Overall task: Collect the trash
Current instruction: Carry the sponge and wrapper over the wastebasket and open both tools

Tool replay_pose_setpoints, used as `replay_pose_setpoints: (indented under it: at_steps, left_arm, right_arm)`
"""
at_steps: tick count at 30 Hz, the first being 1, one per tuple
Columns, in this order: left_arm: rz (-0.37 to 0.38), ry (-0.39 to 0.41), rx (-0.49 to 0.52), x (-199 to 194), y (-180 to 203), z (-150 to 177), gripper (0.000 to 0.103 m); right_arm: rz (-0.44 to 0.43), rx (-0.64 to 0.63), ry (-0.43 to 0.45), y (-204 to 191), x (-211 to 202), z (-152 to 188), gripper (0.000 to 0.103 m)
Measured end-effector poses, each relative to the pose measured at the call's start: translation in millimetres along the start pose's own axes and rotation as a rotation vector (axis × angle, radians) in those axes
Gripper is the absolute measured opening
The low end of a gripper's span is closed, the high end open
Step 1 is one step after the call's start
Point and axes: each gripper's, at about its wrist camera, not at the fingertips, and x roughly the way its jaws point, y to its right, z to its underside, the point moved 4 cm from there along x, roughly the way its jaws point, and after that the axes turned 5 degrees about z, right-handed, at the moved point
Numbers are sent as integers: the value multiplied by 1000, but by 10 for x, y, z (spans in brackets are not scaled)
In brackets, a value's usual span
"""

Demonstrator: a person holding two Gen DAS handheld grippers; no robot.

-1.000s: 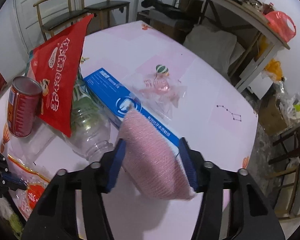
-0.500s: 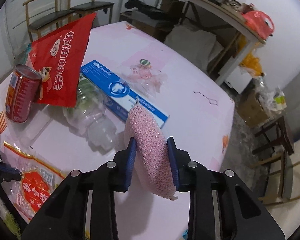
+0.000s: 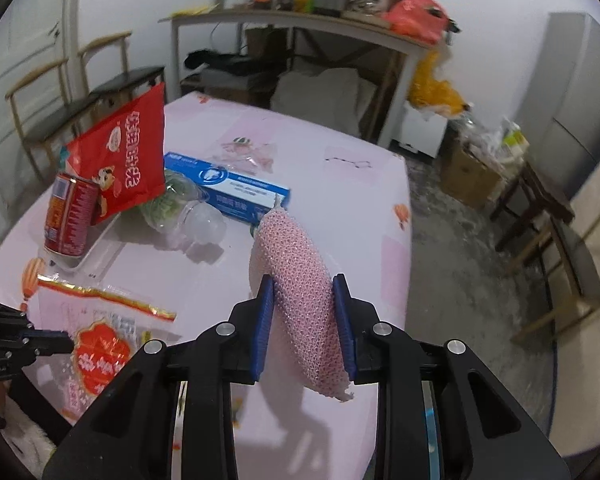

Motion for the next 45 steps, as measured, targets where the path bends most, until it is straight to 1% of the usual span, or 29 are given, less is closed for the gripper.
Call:
replay_pose_setpoints:
  at_steps: [5, 11, 16, 19, 22, 24, 26, 29, 30, 31, 32, 33, 37, 41, 45]
  left_arm:
    - [12, 13, 51, 10, 237, -76, 0]
    - [52, -1, 129, 195, 646, -196, 0]
    - [104, -21, 211, 424, 1058, -326, 0]
    - [142, -51, 268, 635, 1342, -408, 0]
    - [180, -115, 313, 960, 1659, -474, 0]
    - [195, -169, 329, 1256, 1854, -505, 0]
    - [199, -212, 344, 1522, 2010, -512, 0]
    - [206, -298, 373, 2016, 2289, -474, 0]
    - [200, -324, 380, 2164, 2365, -447, 0]
    - [195, -362, 395, 2397, 2475, -404, 0]
    - [189, -380, 407, 2501, 2537, -357, 0]
    - [168, -410, 430, 2727, 2631, -301, 0]
    - [123, -513, 486, 3332, 2827, -55, 1]
    - [77, -585, 531, 3857, 2944, 209, 1]
    - [35, -640, 533, 4337, 2993, 384, 1]
  right_arm:
    - [4, 95, 21, 260, -248, 200, 27]
    - [53, 189, 55, 639, -561, 436, 27]
    - [122, 283, 63, 1033, -754, 727, 27]
    - [169, 356, 49, 1324, -829, 975, 27]
    - [220, 430, 26, 1602, -852, 1259, 27]
    - [259, 486, -1, 1805, -831, 1503, 27]
    - [270, 536, -25, 1939, -780, 1685, 27]
    - [294, 607, -72, 2141, -665, 1989, 27]
    - [301, 634, -90, 2210, -606, 2102, 27]
    - [304, 654, -102, 2256, -560, 2174, 27]
    - [307, 681, -121, 2321, -486, 2287, 27]
    - [310, 701, -135, 2366, -427, 2362, 27]
    - [293, 823, -194, 2597, -202, 2756, 27]
    - [294, 908, -241, 2786, -19, 3022, 28]
    - [289, 980, -278, 2938, 198, 3191, 28]
